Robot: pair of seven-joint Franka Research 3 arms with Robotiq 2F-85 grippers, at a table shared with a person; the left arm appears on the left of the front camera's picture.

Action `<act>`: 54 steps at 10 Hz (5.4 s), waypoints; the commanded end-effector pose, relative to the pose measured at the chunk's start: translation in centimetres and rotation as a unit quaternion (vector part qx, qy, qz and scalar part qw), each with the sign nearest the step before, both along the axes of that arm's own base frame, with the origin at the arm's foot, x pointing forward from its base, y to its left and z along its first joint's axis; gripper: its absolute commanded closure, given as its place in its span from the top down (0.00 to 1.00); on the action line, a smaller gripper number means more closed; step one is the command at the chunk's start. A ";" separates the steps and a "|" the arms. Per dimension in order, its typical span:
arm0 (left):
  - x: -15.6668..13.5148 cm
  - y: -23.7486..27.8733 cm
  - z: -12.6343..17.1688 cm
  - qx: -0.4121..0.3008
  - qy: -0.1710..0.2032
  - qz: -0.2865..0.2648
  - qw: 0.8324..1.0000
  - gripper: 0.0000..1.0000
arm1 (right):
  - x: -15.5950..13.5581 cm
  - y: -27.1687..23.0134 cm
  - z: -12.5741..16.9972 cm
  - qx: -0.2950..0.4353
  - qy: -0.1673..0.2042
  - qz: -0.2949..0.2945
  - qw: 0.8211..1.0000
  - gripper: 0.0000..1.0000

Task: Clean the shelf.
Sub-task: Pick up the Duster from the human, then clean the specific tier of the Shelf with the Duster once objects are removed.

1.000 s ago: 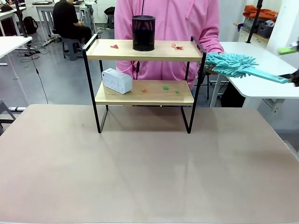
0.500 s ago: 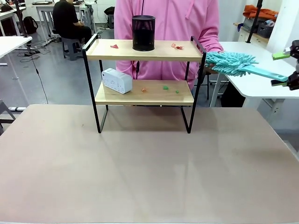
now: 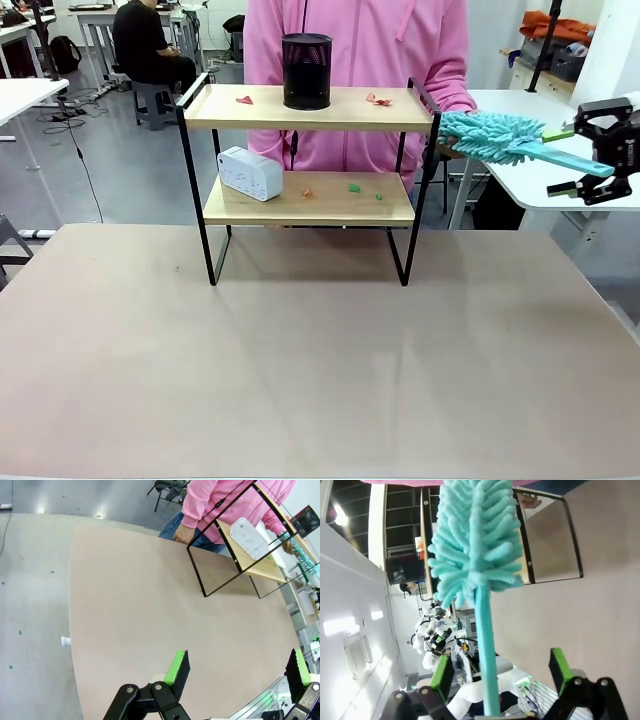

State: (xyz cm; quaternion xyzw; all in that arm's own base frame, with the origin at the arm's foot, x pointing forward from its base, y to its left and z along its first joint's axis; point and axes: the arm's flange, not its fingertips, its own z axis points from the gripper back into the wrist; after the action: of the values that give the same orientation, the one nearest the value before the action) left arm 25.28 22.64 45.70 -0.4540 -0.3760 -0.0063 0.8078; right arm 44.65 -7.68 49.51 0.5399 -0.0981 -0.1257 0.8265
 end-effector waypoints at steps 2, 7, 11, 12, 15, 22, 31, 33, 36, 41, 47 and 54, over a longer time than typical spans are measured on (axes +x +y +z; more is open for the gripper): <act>0.1 0.0 0.1 0.000 -0.017 -0.002 1.000 1.00 | 1.4 0.5 0.8 0.034 0.034 -0.033 0.998 1.00; 0.1 0.0 0.1 0.000 -0.017 -0.002 1.000 1.00 | 1.8 0.7 0.4 0.040 0.025 -0.033 0.998 0.45; 0.1 0.0 0.1 0.000 -0.017 -0.002 1.000 1.00 | 1.8 0.0 0.4 0.041 0.016 -0.051 0.998 0.00; 0.1 0.0 0.1 0.000 -0.017 -0.002 1.000 1.00 | 1.8 -0.1 0.3 0.043 0.016 -0.051 0.998 0.18; 0.1 0.0 0.1 0.000 -0.017 -0.002 1.000 1.00 | 1.8 0.0 0.3 0.043 0.014 -0.048 0.998 0.00; 0.1 0.0 0.1 0.000 -0.017 -0.002 1.000 1.00 | 0.1 -1.7 1.4 0.010 -0.028 -0.006 1.000 0.00; 0.1 0.0 0.1 0.000 -0.017 -0.002 1.000 1.00 | -20.2 -12.3 -0.2 -0.097 -0.045 0.248 0.963 0.00; 0.1 0.0 0.1 0.000 -0.017 -0.002 1.000 1.00 | -21.6 -12.6 0.4 -0.089 -0.049 0.210 0.972 0.00; 0.1 0.0 0.1 0.000 -0.017 -0.002 1.000 1.00 | -21.6 -12.6 0.4 -0.089 -0.049 0.210 0.972 0.00; 0.1 0.0 0.1 0.000 -0.017 -0.002 1.000 1.00 | -21.6 -12.6 0.4 -0.089 -0.049 0.210 0.972 0.00; 0.1 0.0 0.1 0.000 -0.017 -0.002 1.000 1.00 | -21.6 -12.6 0.4 -0.089 -0.049 0.210 0.972 0.00; 0.1 0.0 0.1 0.000 -0.017 -0.002 1.000 1.00 | -21.9 -12.1 0.1 -0.106 -0.045 0.231 0.966 0.13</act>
State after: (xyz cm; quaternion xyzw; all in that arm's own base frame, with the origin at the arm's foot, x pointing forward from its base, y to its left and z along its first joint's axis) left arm 25.29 22.66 45.76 -0.4531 -0.3763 -0.0072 0.8081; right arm 23.17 -20.26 49.51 0.4710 -0.0275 0.0893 0.8772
